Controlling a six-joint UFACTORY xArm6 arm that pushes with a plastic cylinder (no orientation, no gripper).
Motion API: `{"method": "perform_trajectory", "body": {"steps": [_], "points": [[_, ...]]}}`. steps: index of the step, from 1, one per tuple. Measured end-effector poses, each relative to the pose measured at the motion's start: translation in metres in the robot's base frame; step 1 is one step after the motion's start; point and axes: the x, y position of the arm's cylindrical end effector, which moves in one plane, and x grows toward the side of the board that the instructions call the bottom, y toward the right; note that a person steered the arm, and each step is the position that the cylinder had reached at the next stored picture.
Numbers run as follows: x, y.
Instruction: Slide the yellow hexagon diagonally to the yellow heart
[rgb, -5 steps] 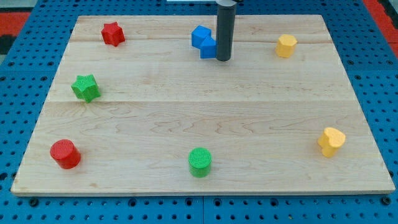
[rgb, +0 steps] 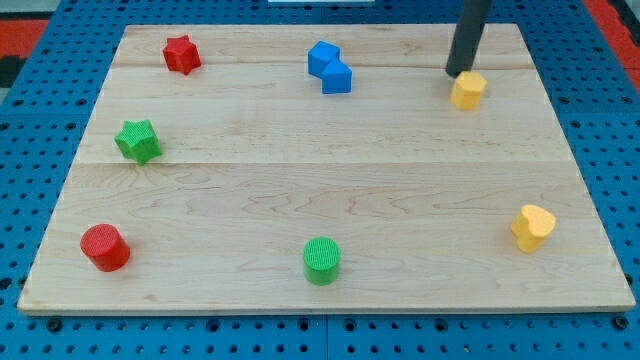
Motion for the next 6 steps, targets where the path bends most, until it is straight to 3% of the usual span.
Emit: {"method": "perform_trajectory", "body": {"steps": [1, 2, 3, 4, 5, 6], "points": [[0.043, 0.002], [0.022, 0.016], [0.048, 0.053], [0.095, 0.023], [0.115, -0.027], [0.098, -0.026]]}}
